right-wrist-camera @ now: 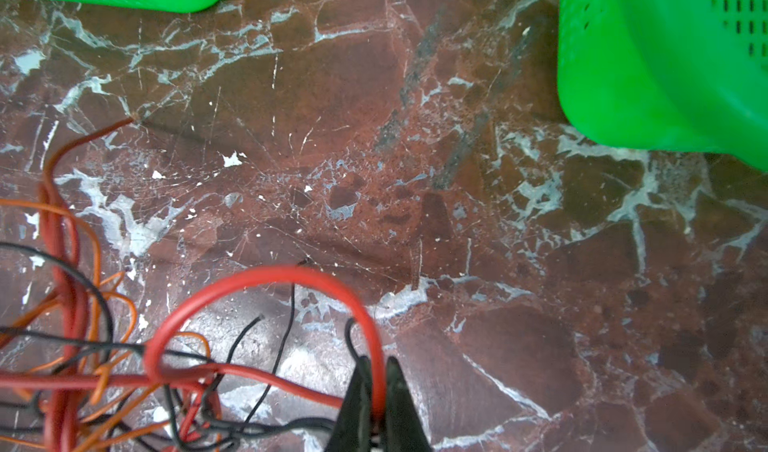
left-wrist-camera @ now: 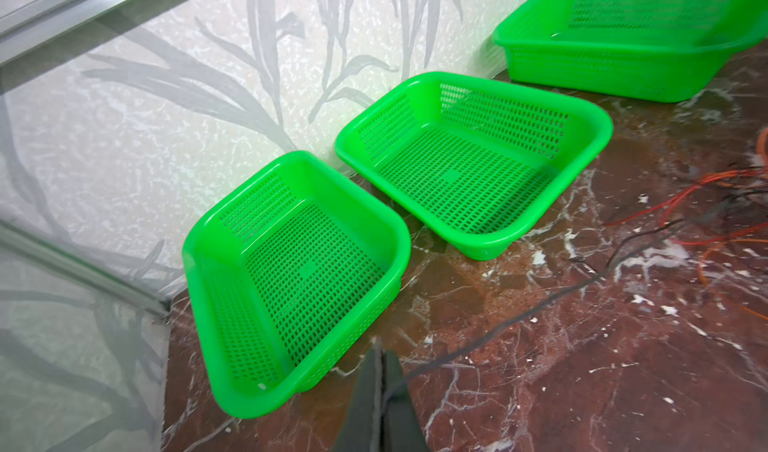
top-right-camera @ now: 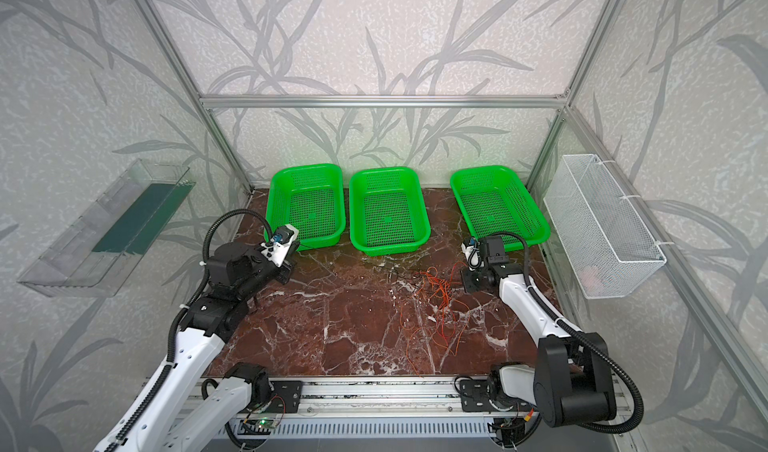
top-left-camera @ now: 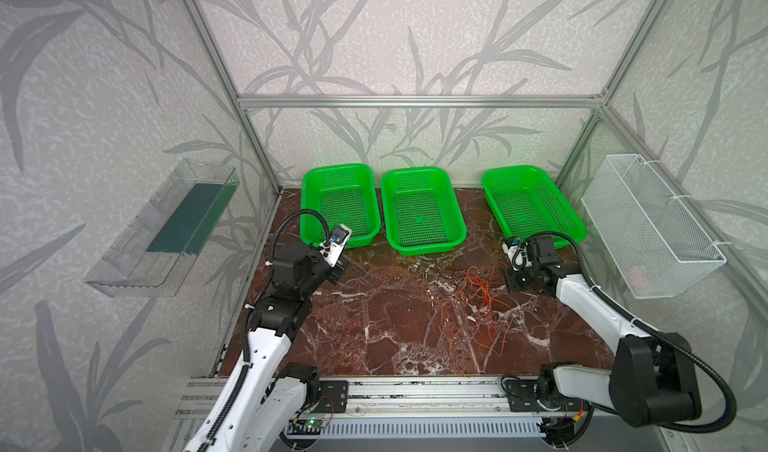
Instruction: Untangle the cables
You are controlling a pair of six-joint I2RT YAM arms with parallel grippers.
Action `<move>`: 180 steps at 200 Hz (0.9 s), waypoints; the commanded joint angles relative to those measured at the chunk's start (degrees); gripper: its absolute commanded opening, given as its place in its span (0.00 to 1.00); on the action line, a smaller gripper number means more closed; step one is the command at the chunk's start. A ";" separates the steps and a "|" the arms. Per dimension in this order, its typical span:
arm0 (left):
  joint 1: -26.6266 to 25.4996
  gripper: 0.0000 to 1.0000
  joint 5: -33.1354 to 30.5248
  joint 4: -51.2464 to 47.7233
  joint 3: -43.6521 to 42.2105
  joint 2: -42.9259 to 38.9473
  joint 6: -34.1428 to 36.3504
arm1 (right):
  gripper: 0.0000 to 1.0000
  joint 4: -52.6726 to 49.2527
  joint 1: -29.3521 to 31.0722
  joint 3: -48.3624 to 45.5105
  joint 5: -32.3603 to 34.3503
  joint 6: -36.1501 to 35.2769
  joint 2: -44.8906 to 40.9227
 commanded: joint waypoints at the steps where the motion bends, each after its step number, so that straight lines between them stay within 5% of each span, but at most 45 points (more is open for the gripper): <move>1: -0.02 0.00 12.10 1.39 0.69 -1.73 -3.44 | 0.38 1.21 2.69 0.78 -4.35 -4.33 -2.55; 26: -3.77 0.00 12.73 4.23 -2.26 -1.95 -5.38 | 0.59 3.88 10.00 0.84 -0.43 -5.50 -4.98; 49: -6.45 0.00 9.65 4.32 -3.21 -1.86 -4.83 | 0.66 2.33 14.50 3.82 2.68 -4.53 -5.58; 112: -7.93 0.00 4.87 5.60 -3.99 -2.02 -4.39 | 0.67 2.72 33.54 8.11 -0.42 -2.93 3.67; 180: -8.54 0.00 1.96 5.40 -4.51 -3.07 -4.24 | 0.63 1.69 36.80 19.63 -0.95 1.14 24.11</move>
